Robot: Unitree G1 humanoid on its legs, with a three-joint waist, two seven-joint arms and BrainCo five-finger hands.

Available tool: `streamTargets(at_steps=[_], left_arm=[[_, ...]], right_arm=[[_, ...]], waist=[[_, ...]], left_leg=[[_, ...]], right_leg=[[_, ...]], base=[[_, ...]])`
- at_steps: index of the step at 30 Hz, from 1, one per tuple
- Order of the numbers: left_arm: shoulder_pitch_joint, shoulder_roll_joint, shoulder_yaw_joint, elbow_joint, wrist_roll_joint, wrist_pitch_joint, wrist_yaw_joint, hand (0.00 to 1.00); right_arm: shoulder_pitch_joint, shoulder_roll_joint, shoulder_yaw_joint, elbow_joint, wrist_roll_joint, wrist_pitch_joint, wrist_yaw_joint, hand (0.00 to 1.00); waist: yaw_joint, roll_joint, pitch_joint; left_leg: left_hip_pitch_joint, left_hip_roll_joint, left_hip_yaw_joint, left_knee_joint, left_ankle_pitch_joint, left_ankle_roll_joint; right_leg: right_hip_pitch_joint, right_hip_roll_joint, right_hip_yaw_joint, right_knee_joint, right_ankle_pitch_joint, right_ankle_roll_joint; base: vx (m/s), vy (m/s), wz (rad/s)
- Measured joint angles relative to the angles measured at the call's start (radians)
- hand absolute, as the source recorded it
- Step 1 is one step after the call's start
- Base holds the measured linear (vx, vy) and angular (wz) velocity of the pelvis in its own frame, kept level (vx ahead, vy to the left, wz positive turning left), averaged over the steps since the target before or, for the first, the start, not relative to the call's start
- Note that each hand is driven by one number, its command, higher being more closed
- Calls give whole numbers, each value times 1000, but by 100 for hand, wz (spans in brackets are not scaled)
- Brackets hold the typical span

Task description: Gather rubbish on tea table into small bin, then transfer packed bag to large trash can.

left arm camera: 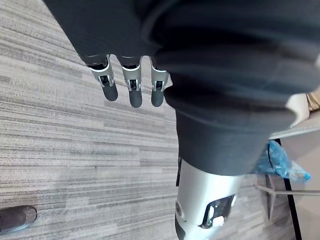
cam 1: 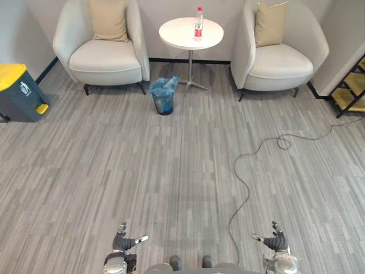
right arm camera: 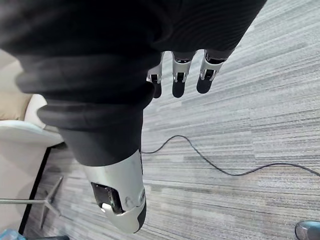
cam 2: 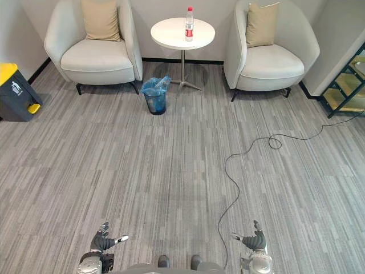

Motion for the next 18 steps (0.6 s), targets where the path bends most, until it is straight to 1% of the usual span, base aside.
streamTargets(at_steps=[8, 14, 17, 18], left_arm=[[23, -5, 7, 0, 16, -1, -3, 0], [43, -19, 7, -1, 14, -1, -2, 0], [42, -37, 6, -37, 11, 0, -2, 0], [42, -43, 6, -56, 8, 0, -2, 0]], right_arm=[[8, -20, -3, 30, -10, 6, 1, 0], [11, -15, -30, 32, 55, 13, -1, 0], [-8, -10, -33, 32, 65, 13, -1, 0], [-11, -6, -38, 32, 66, 14, -2, 0]], waist=[[-1, -1, -1], [1, -1, -1], [1, -1, -1], [2, -1, -1]], left_leg=[[11, 14, -6, -27, 0, -1], [6, 13, 3, -33, -2, -4], [-20, 14, 6, -16, -6, -1], [-32, 15, 10, 2, -19, 3]], right_leg=[[-9, 14, -8, 1, 3, -4], [-14, 15, 1, 1, 4, -3], [-33, 14, 3, 6, 2, -1], [-42, 14, 6, 12, 0, -2]], base=[[-80, -23, 2], [-8, 1, -5], [46, -5, -3], [48, 2, -7]])
